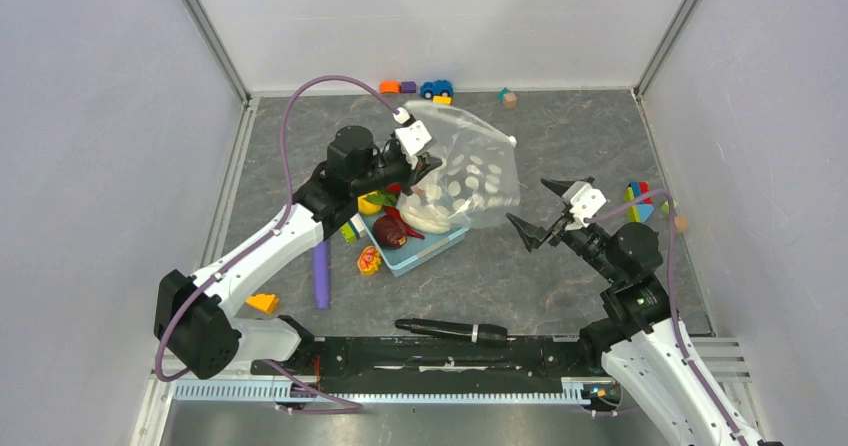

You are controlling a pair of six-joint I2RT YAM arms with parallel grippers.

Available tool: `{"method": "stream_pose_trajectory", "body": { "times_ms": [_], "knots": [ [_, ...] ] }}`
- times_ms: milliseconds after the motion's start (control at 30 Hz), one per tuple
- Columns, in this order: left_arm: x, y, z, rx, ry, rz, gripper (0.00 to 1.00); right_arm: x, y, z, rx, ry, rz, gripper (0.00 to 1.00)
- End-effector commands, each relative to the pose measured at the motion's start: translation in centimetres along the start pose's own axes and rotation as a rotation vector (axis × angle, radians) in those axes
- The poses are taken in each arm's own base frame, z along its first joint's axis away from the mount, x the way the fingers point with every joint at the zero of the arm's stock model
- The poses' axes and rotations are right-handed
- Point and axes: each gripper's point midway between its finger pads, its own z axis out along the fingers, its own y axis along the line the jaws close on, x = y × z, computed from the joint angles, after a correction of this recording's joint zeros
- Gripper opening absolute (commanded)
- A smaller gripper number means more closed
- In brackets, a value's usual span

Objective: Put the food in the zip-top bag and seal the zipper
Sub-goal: Pick up the zipper food storage bag at the center of the board.

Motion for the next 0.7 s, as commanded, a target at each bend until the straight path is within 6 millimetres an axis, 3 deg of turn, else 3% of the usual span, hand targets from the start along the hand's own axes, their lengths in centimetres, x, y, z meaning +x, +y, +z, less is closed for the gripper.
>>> {"method": "stream_pose_trajectory", "body": {
  "times_ms": [0,133,233,400,567,667],
  "knots": [
    [-2.7,4.0,-0.3,-0.144,-0.007,0.258,0.02,3.5,-1.5,-1.3,0.161,0.11,0.134,0.98],
    [-3.1,5.3,-0.3,-0.183,0.024,0.348,0.02,5.6,-3.0,-2.4,0.287,0.209,0.193,0.98],
    [-2.0,3.1,-0.4,-0.042,0.05,0.425,0.02,5.8,-4.3,-2.8,0.378,0.208,0.222,0.98],
    [-1.4,-1.1,-1.5,0.198,0.037,0.526,0.02,4.0,-5.4,-2.4,0.42,0.143,0.241,0.98],
    [-1.0,-3.8,-3.1,0.334,0.027,0.551,0.02,3.3,-4.0,-1.1,0.3,0.1,0.175,0.98],
    [-1.0,-4.7,-3.6,0.364,-0.004,0.552,0.02,3.9,-1.1,-0.1,0.115,0.082,0.111,0.98]
  ]
}}
